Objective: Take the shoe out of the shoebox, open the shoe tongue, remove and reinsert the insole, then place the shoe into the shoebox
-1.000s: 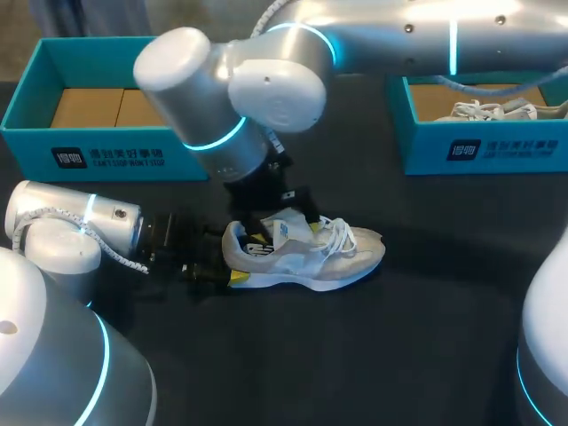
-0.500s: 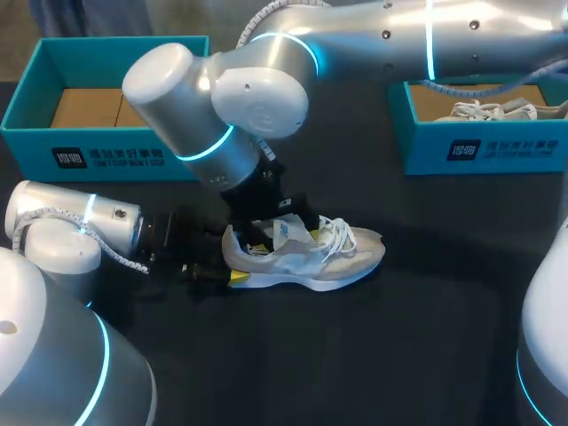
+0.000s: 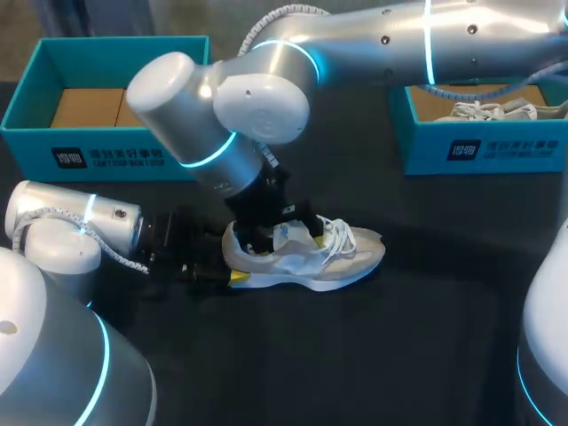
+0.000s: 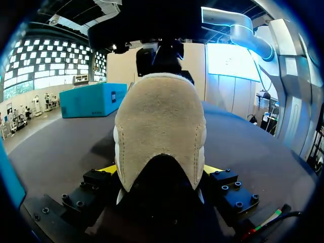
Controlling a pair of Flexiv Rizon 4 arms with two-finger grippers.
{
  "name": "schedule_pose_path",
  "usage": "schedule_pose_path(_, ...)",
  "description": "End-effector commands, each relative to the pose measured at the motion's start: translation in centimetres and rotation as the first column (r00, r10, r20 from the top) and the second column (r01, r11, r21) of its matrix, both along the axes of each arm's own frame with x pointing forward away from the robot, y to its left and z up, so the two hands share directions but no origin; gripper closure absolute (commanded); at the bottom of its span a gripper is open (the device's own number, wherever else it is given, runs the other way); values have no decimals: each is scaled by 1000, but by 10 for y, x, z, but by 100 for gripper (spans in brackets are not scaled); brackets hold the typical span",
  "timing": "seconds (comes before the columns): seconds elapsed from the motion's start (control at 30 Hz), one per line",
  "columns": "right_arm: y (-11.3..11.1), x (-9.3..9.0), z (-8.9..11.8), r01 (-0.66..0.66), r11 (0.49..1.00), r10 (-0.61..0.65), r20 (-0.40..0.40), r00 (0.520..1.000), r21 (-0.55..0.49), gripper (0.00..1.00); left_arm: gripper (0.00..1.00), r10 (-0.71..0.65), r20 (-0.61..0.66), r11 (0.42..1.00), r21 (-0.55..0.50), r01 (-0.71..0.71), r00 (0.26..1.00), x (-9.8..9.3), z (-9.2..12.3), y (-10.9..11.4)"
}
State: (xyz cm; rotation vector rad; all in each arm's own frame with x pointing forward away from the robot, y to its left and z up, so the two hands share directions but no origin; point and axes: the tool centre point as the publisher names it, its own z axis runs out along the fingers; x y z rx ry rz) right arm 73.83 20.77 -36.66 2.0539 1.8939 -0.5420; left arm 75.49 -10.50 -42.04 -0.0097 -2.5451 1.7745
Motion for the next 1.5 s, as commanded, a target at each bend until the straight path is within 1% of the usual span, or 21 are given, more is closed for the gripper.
schedule_pose_path(0.03, 0, 0, 8, 90, 996, -89, 68, 994, -10, 0, 100, 2, 2, 1000, 0, -2, 1000, -2, -3, -2)
schedule_pose_path(0.17, -3, 4, 14, 87, 996, -85, 85, 993, -17, 0, 100, 2, 2, 1000, 0, -2, 1000, -2, -3, -2)
schedule_pose_path(0.33, -8, 6, 23, 95, 994, -91, 79, 993, -47, 0, 100, 2, 2, 1000, 0, -2, 1000, -2, -3, -2)
schedule_pose_path(0.37, -9, 6, 24, 95, 994, -92, 81, 993, -46, 5, 100, 2, 2, 1000, 0, -2, 1000, -2, -3, -2)
schedule_pose_path(0.4, -11, 6, 24, 99, 994, -95, 76, 993, -49, 34, 100, 2, 2, 1000, 0, -2, 1000, -2, -3, -2)
schedule_pose_path(0.43, -13, 5, 23, 105, 993, -102, 70, 992, -52, 53, 100, 2, 2, 1000, 0, -2, 1000, -2, -3, -2)
schedule_pose_path(0.47, -14, 5, 23, 107, 993, -104, 71, 992, -50, 56, 100, 2, 2, 1000, 0, -2, 1000, -2, -3, -2)
schedule_pose_path(0.57, -17, 4, 24, 116, 992, -113, 68, 991, -45, 80, 100, 2, 2, 1000, 0, -2, 1000, -2, -3, -2)
schedule_pose_path(0.6, -18, 4, 25, 117, 992, -114, 68, 991, -45, 92, 100, 2, 2, 1000, 0, -2, 1000, -2, -3, -2)
schedule_pose_path(0.63, -20, 4, 26, 120, 992, -117, 69, 991, -39, 98, 100, 2, 2, 1000, 0, -2, 1000, -2, -3, -2)
schedule_pose_path(0.67, -21, 4, 28, 120, 992, -118, 69, 991, -33, 100, 100, 2, 2, 1000, 0, -2, 1000, -2, -3, -2)
schedule_pose_path(0.73, -24, 4, 30, 112, 994, -111, 58, 992, -16, 100, 100, 2, 2, 1000, 0, -2, 1000, -2, -3, -2)
schedule_pose_path(0.8, -29, 4, 32, 110, 994, -110, 66, 992, 1, 100, 100, 2, 2, 1000, 0, -2, 1000, -2, -3, -2)
schedule_pose_path(1.0, -48, 8, 40, 104, 995, -104, 43, 994, -5, 100, 100, 2, 2, 1000, 0, -2, 1000, -2, -3, -2)
schedule_pose_path(1.13, -63, 15, 42, 83, 996, -82, 33, 996, -25, 100, 100, 2, 2, 1000, 0, -2, 1000, -2, -3, -2)
schedule_pose_path(1.3, -82, 21, 46, 81, 996, -80, 36, 996, -34, 100, 100, 2, 2, 1000, 0, -2, 1000, -2, -3, -2)
schedule_pose_path(1.5, -104, 23, 45, 83, 996, -82, 30, 996, -42, 100, 100, 2, 2, 1000, 0, -2, 1000, -2, -3, -2)
